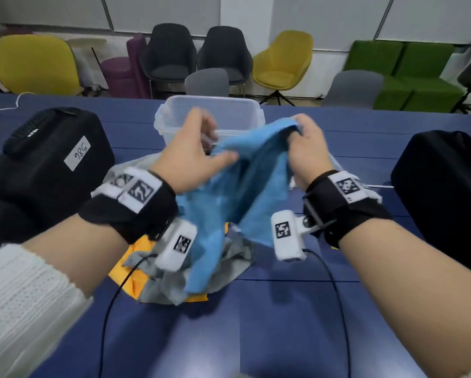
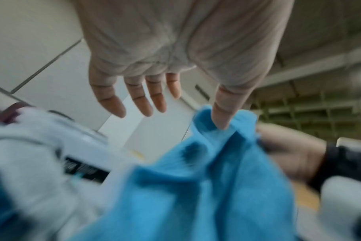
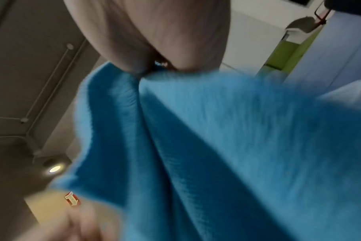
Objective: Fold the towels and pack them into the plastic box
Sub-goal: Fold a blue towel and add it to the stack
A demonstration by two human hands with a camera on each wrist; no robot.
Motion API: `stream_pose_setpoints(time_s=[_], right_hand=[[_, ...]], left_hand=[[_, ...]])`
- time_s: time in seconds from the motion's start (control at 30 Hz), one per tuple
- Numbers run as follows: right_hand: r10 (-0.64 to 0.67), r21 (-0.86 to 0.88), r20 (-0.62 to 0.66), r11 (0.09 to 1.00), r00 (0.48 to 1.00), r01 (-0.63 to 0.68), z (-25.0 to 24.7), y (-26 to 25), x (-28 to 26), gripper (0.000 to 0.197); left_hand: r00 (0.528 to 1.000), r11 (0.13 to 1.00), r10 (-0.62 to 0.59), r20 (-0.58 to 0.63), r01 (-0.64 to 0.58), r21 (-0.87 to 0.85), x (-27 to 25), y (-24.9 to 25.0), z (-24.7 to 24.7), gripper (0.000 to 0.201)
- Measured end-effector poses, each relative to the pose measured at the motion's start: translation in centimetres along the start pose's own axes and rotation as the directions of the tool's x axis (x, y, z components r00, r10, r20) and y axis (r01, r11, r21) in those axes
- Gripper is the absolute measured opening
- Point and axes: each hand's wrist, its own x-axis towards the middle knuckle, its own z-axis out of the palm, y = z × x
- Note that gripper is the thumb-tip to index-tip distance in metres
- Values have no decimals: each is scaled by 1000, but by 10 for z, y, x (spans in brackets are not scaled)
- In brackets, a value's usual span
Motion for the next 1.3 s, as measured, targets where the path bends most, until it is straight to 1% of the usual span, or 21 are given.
stream_pose_setpoints(time_s=[0.07,0.1,0.17,0.23,0.27,0.3,0.37,0.47,0.57,0.67,0.73,0.77,0.9,1.0,1.03,1.07,1.13,1.17,1.23,1.27,1.3], right_hand=[[-5,-7,-74,1000,997,4,-21,0,6,19],[-9,-30,-82,1000,997,6,-30,1,8,16],[-11,-112,-47,994,999,6,-42,4,8,23],[1,-193,16,981,1000,2,-46,10,5,41],[9,-227,29,974,1000,-2,-46,14,4,42],[17,-252,26,968,1000,-10,-46,18,3,42],[36,-249,-12,968,999,-38,-46,26,2,40],[63,-205,-64,976,996,-74,-51,29,3,32],[85,-236,-76,967,993,-101,-55,32,6,28],[91,-299,-30,949,995,-95,-55,34,4,22],[106,-309,10,946,994,-97,-55,37,1,20],[116,-335,31,937,993,-99,-54,39,0,23],[207,-467,158,877,966,-111,-47,43,-8,6],[300,-521,251,843,920,-134,-42,46,-17,9],[307,-532,273,838,912,-122,-39,46,-20,8],[308,-548,285,829,908,-110,-37,46,-23,6],[307,-593,295,801,905,-78,-34,47,-27,10],[305,-613,303,788,903,-61,-31,46,-30,17],[287,-618,328,786,900,-25,-26,45,-34,27],[272,-614,346,789,898,-2,-23,43,-36,29],[259,-605,367,796,893,18,-21,41,-38,31]], left_hand=[[986,975,-82,146,49,218,-26,-35,13,55],[955,925,-110,276,-4,380,-41,-53,23,53],[804,725,-267,531,-195,660,-75,-81,44,51],[640,584,-392,660,-381,717,-107,-109,62,53],[592,553,-415,691,-439,708,-117,-122,70,59],[581,538,-414,701,-466,703,-124,-131,74,62],[626,508,-397,671,-459,729,-123,-149,71,58],[737,444,-339,585,-423,790,-108,-163,56,42],[782,347,-316,537,-432,833,-89,-170,38,32],[863,266,-170,475,-424,865,-80,-182,18,13],[878,227,-181,443,-401,888,-74,-183,9,15],[880,206,-235,413,-370,906,-74,-180,6,13],[818,147,-515,257,-210,966,-70,-173,11,36],[670,207,-710,217,-95,974,-54,-151,21,47],[639,216,-742,205,-62,974,-51,-139,25,47],[647,236,-735,203,-37,971,-47,-126,29,42],[740,356,-624,252,-18,934,-42,-102,39,25],[779,478,-552,298,2,879,-41,-90,45,34],[820,767,-413,397,78,637,-39,-67,59,54],[832,874,-350,431,125,470,-39,-52,64,59],[840,922,-314,442,158,354,-40,-41,71,60]])
